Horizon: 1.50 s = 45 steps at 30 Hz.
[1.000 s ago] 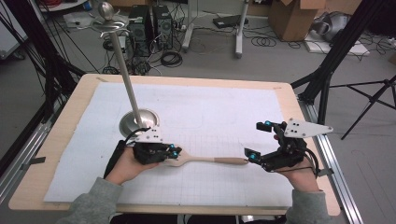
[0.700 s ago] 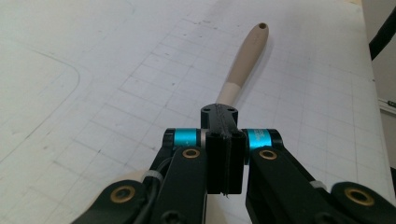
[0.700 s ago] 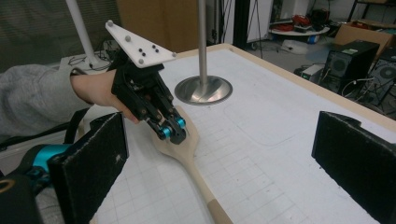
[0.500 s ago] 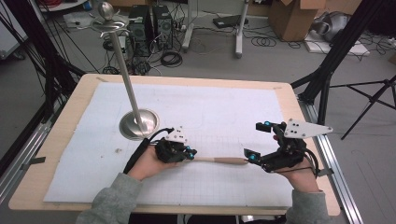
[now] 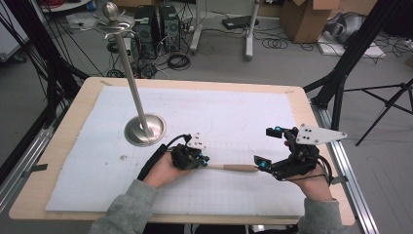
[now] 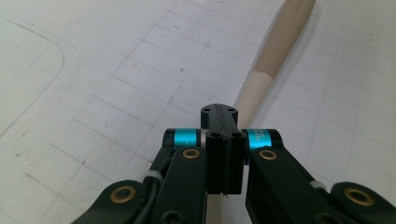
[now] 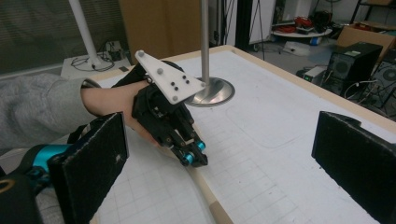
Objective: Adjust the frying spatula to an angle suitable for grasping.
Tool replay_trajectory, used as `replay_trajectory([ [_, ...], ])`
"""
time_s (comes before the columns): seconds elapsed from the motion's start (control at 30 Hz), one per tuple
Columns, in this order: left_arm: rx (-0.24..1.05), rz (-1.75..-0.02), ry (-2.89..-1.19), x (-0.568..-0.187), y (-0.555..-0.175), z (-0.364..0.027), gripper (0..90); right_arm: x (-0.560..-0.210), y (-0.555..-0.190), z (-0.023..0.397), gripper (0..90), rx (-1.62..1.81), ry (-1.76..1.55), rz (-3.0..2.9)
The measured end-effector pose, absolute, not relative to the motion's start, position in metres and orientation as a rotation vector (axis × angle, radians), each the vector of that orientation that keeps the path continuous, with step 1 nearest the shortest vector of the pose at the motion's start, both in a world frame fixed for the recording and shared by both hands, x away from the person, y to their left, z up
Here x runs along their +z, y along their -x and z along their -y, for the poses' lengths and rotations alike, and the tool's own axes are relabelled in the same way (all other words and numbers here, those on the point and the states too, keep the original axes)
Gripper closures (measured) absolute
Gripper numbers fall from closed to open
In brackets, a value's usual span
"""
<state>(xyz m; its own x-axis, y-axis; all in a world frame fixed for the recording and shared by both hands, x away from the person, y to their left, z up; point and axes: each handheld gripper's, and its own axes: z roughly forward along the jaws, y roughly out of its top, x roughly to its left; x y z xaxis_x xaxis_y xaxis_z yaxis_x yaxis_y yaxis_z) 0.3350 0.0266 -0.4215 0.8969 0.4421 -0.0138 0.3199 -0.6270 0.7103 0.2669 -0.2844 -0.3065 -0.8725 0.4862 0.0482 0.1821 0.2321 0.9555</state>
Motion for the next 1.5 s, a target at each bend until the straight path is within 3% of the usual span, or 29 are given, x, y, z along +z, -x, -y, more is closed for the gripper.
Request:
replay_trajectory([
  [0.57, 0.262, -0.565, -2.356, -0.427, -0.334, -0.023, 90.0, -0.308, -0.267, 0.284, 2.5, 1.689, -0.626, -2.257],
  [1.5, 0.208, -0.639, -2.348, -0.425, -0.326, -0.052, 89.9, -0.311, -0.269, 0.285, 2.5, 1.687, -0.646, -2.255],
])
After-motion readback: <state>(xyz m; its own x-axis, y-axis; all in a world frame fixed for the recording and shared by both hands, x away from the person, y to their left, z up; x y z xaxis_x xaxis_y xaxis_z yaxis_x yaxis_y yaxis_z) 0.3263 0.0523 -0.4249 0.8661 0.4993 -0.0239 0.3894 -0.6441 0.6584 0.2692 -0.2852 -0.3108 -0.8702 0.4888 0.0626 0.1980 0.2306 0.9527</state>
